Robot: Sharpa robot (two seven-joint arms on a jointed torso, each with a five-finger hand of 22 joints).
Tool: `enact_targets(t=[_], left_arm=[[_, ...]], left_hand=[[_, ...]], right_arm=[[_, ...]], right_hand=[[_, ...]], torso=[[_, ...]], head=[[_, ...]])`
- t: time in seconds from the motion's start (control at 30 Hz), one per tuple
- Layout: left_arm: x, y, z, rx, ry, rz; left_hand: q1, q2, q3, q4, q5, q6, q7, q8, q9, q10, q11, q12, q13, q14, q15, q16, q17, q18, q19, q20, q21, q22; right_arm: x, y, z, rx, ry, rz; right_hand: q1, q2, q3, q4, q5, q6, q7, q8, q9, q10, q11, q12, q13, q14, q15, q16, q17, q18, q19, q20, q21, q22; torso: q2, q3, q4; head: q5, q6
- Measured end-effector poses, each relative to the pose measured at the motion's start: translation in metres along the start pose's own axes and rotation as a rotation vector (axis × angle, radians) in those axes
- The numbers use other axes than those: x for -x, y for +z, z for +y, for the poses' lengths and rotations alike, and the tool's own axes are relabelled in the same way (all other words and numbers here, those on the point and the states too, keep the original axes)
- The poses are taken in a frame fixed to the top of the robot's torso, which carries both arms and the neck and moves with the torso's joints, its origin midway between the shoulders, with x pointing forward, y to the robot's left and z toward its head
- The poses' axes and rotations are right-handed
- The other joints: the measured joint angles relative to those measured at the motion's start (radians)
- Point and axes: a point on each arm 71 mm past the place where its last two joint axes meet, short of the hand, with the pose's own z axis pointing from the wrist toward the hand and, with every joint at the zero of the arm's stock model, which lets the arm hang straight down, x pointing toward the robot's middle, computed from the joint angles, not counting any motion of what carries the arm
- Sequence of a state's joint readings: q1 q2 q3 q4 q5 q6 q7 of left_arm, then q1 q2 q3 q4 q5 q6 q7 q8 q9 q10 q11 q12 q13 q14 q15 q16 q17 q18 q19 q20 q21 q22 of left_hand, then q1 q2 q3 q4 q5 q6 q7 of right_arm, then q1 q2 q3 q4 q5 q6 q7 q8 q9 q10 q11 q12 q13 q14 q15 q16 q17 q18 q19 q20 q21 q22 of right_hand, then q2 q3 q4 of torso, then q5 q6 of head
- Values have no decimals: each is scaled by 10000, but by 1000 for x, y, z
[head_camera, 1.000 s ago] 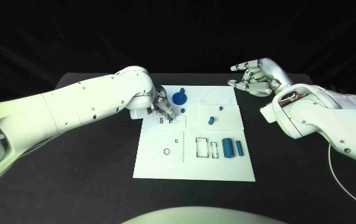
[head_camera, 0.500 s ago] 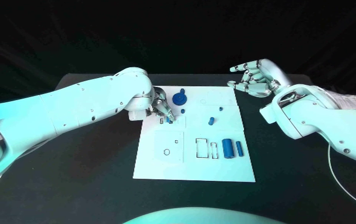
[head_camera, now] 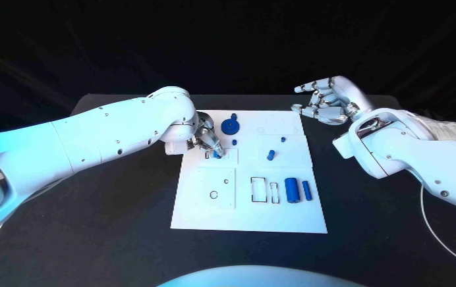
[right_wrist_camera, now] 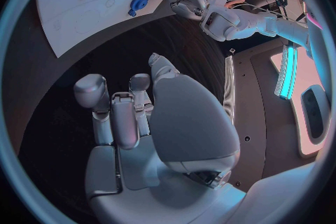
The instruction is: Assemble the parts on the task board
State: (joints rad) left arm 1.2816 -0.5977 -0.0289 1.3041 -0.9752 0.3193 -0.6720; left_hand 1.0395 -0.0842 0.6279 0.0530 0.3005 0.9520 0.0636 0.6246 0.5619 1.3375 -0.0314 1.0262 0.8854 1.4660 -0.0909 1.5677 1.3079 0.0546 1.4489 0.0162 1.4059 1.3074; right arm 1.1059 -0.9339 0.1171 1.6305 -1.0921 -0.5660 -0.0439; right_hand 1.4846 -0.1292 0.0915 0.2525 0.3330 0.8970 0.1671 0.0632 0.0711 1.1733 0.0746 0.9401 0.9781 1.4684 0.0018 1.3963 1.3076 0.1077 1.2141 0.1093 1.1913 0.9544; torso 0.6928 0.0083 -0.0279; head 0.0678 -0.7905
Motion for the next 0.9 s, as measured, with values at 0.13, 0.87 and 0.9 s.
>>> enact_targets(t=[0.13, 0.87, 0.9], left_arm=[[0, 1, 0, 14, -13, 5], [0, 6, -3, 59, -53, -11], [0, 6, -3, 59, -50, -4]], left_hand=[[0, 0, 0, 0, -6, 0, 0, 0, -1, 0, 0, 0, -1, 0, 0, 0, -1, 0, 0, 0, 0, 0], [0, 0, -14, -14, 15, 2, -1, -1, 15, 9, -8, 43, 45, 1, 1, 0, -3, 0, 0, 0, 7, 0], [0, 0, -14, -14, 15, 8, -7, 0, 15, 10, -8, 78, 70, 1, 1, 0, -3, 1, 0, 0, 37, 0]], right_arm=[[0, 0, 0, 2, 2, 17], [-2, 0, 2, 45, 27, 113], [-2, 0, 2, 46, 29, 119]], right_hand=[[0, 0, 0, 0, 0, 0, 0, 0, 0, 0, 0, 0, 0, 0, 0, 0, 0, 0, 0, 0, -40, 0], [0, 0, 0, 0, 0, 0, 0, 0, -1, 1, 1, 0, 1, 0, 0, 0, -2, 0, 0, 0, -40, -11], [0, 0, 0, 0, 0, 0, 0, 0, -1, 1, 1, 0, 1, 0, 0, 0, -2, 0, 0, 0, -40, -10]], torso=[[5, 2, 0], [9, 2, 5], [9, 2, 6]], head=[[-4, 0], [-20, -42], [-18, -43]])
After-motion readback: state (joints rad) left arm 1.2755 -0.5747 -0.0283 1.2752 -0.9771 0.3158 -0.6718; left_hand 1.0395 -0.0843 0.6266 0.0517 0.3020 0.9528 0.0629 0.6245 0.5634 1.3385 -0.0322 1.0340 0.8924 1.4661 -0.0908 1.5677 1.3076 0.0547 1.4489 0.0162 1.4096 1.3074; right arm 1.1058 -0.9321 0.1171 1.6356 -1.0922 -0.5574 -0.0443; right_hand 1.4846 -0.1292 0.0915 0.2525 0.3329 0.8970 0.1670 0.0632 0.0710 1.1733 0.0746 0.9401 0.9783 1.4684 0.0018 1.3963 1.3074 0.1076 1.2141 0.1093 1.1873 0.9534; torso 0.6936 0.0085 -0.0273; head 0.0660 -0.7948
